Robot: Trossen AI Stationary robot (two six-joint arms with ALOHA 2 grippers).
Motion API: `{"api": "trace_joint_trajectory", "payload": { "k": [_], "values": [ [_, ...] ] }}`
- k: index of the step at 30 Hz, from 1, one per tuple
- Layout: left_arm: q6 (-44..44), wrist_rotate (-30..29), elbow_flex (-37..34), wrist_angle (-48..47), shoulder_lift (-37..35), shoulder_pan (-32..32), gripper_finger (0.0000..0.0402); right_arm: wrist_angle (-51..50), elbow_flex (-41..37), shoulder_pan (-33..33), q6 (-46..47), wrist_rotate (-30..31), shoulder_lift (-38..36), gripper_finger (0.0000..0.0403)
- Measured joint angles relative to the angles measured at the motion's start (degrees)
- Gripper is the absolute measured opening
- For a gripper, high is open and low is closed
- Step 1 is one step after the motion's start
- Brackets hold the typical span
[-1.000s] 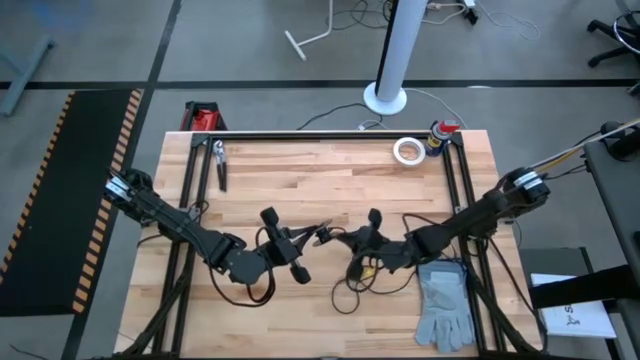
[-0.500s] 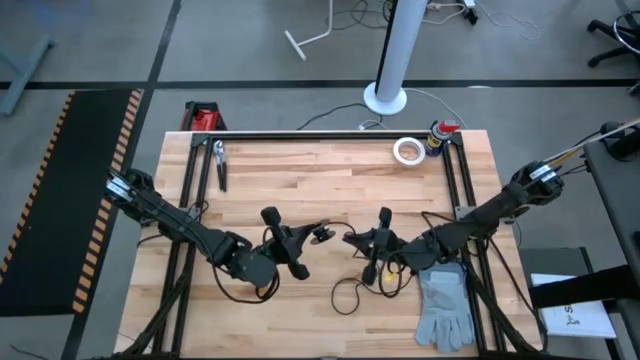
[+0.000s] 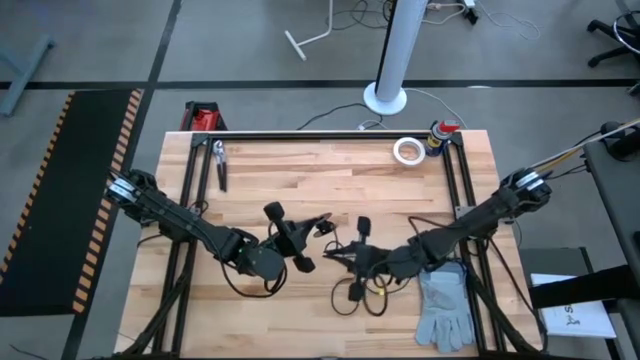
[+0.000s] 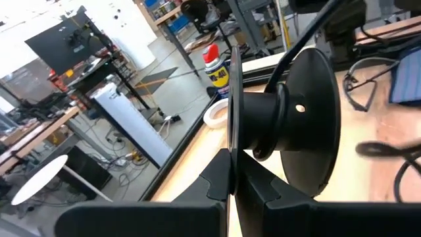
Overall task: Coil cords
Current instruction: Coil the black wire into the spool
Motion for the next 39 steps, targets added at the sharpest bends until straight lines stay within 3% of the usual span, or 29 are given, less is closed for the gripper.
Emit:
{"api": "trace_joint_trajectory", "payload": {
  "k": [5, 10, 21, 26, 33, 39],
  "values": [
    [-0.1, 2.1, 0.0, 0.7, 0.0, 0.1, 0.0, -8.6, 6.9, -1.4, -0.5, -0.9, 4.3, 0.0],
    [-0.3, 2.2, 0.0, 2.1, 0.0, 0.1, 0.0, -10.0, 9.2, -2.0, -1.0, -0.3, 6.0, 0.0008],
    [-1.6, 2.0, 0.0, 5.4, 0.0, 0.1, 0.0, -11.7, 8.5, -1.6, 0.0, -0.2, 6.1, 0.0113],
    [-1.5, 2.0, 0.0, 7.6, 0.0, 0.1, 0.0, -10.9, 8.0, -1.0, -0.2, 0.4, 6.1, 0.013],
    [-1.5, 2.2, 0.0, 11.3, 0.0, 0.1, 0.0, -11.4, 8.0, 2.3, 2.1, 9.3, 5.8, 0.0109],
    [-0.6, 6.1, -1.6, 21.3, 0.0, 1.0, 0.0, -13.8, 9.5, 4.9, 2.1, 16.8, 5.8, 0.0094]
  ]
}}
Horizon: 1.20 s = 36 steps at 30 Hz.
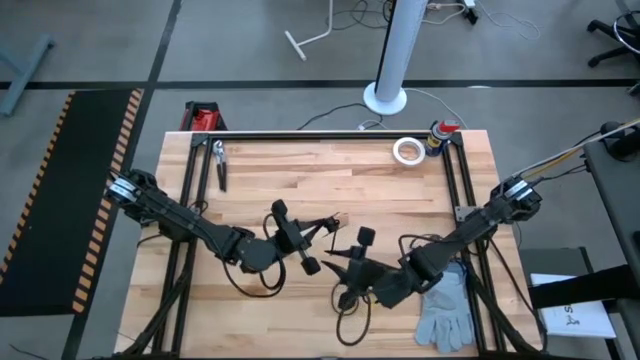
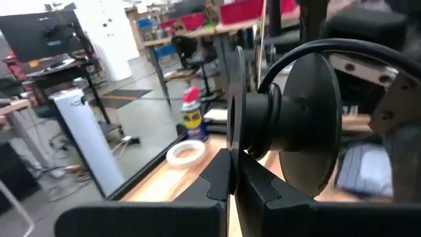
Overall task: Coil cords
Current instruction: Coil the black wire into the spool
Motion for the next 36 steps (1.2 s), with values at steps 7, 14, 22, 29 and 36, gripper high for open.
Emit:
{"api": "trace_joint_trajectory", "payload": {
  "k": [7, 14, 22, 29, 36],
  "values": [
    [1.6, 0.9, -3.3, 10.6, 0.0, 1.2, 0.0, -3.8, 2.7, 0.6, -0.1, 6.4, 0.0, 0.0092],
    [1.7, 1.8, -3.5, 14.5, 0.0, 2.8, 0.0, -4.0, 2.8, -0.6, -0.5, 8.4, 0.2, 0.0097],
    [0.9, 9.8, -3.5, 18.2, 0.0, 5.6, 0.0, -4.5, 4.6, -0.8, -4.5, 8.5, 0.3, 0.0089],
    [-0.9, 17.0, -3.5, 20.8, 0.5, 6.8, 0.0, -4.8, 5.5, -1.9, -4.7, 8.4, 0.4, 0.0098],
    [-0.9, 19.1, -3.5, 24.8, 0.5, 6.7, 0.0, -5.4, 5.1, -1.2, -4.7, 15.0, 0.4, 0.0091]
  ]
}}
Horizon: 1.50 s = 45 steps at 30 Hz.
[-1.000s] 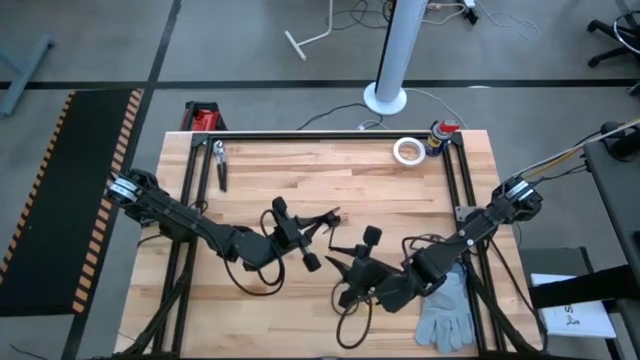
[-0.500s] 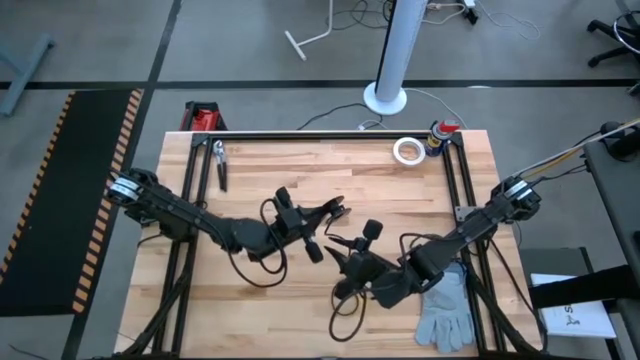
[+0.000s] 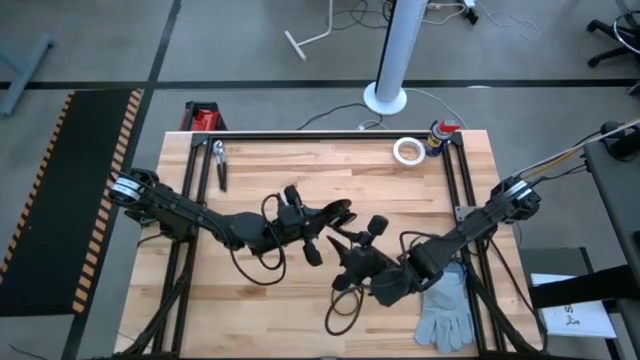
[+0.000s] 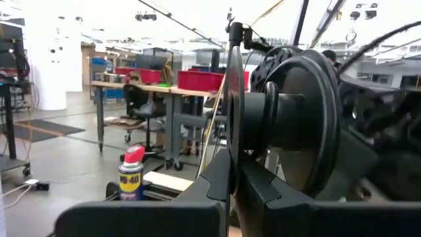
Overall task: Coil cords
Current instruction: Coil the black wire into the spool
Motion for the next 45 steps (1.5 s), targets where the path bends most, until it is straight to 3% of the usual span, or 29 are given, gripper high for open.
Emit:
{"api": "trace_joint_trajectory", "payload": {
  "k": [11, 19, 29, 45],
  "values": [
    [0.0, 0.0, 0.0, 0.9, 0.0, -0.5, 0.0, -1.3, -1.8, 0.5, 1.6, 0.1, 0.0, 0.0037],
    [0.0, 0.4, 0.0, 1.3, 0.0, -1.4, 0.0, -5.3, -2.6, 1.6, 7.3, 1.4, 0.0, 0.003],
    [1.5, 0.4, 0.0, 1.3, 0.0, -1.8, 0.0, -4.2, -2.7, 8.0, 11.1, 11.3, -0.1, 0.0062],
    [2.0, -0.3, 0.0, 1.1, 0.0, -1.9, 0.0, -7.9, -3.6, 6.9, 30.5, 8.1, -0.1, 0.0152]
  ]
}}
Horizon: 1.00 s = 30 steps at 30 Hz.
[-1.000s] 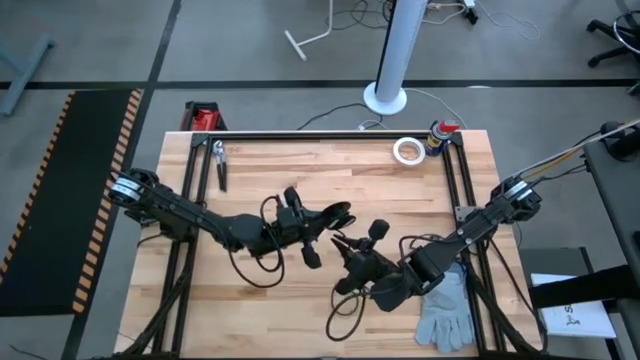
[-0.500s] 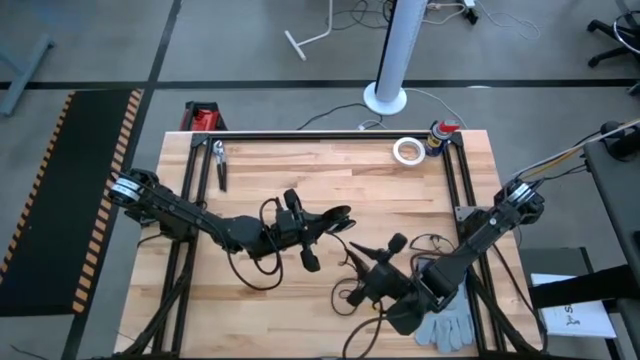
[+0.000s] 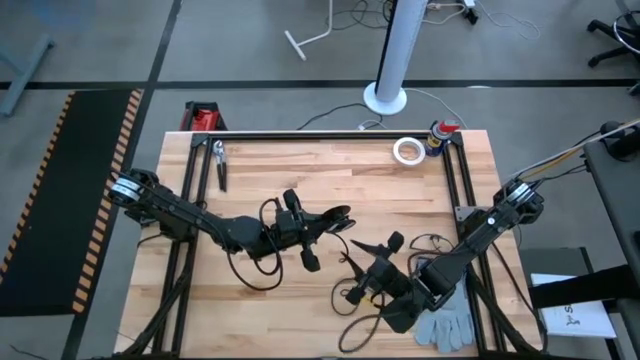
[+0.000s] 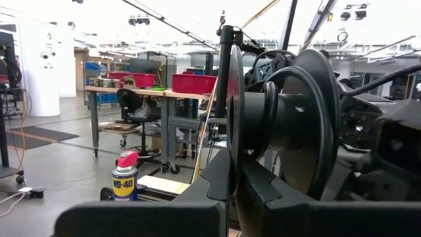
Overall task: Coil cords
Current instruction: Coil the black wire into the spool
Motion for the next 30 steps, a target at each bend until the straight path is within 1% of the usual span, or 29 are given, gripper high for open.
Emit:
{"api": "trace_joint_trajectory", "payload": {
  "k": [5, 10, 12, 14, 19, 20, 27, 30],
  "values": [
    [0.6, 0.0, 0.0, 0.2, 0.0, 0.0, 0.0, -0.7, -0.9, -1.2, 1.2, -2.8, 0.0, 0.0164],
    [0.7, 0.0, 0.0, 0.2, 0.0, -0.2, 0.0, -0.6, -3.2, -2.4, 3.6, -3.2, 0.0, 0.0156],
    [1.1, 0.0, 0.0, 0.2, 0.0, -0.3, 0.0, -0.6, -3.8, -2.3, 4.1, -3.2, 0.0, 0.0142],
    [1.1, 0.0, 0.0, 0.3, 0.0, -0.3, 0.0, -0.5, -4.2, -2.2, 4.1, -3.2, 0.0, 0.0119],
    [1.0, 0.0, 0.0, 0.3, 0.0, -0.4, 0.0, -0.6, -5.2, -2.8, 3.7, -2.9, 0.0, 0.0023],
    [1.0, 0.0, 0.0, 0.3, 0.0, -0.5, 0.0, -0.6, -5.4, -2.8, 3.6, -2.8, 0.0, 0.0012],
    [1.1, 0.1, 0.0, -0.9, 0.0, -0.5, 0.0, -1.1, -6.0, -2.5, 2.3, -2.6, -0.5, 0.0002],
    [0.5, 0.1, 0.0, -2.4, 0.0, -0.7, 0.0, -4.0, -6.0, -2.4, 2.3, -1.7, -2.0, 0.0001]
  ]
}}
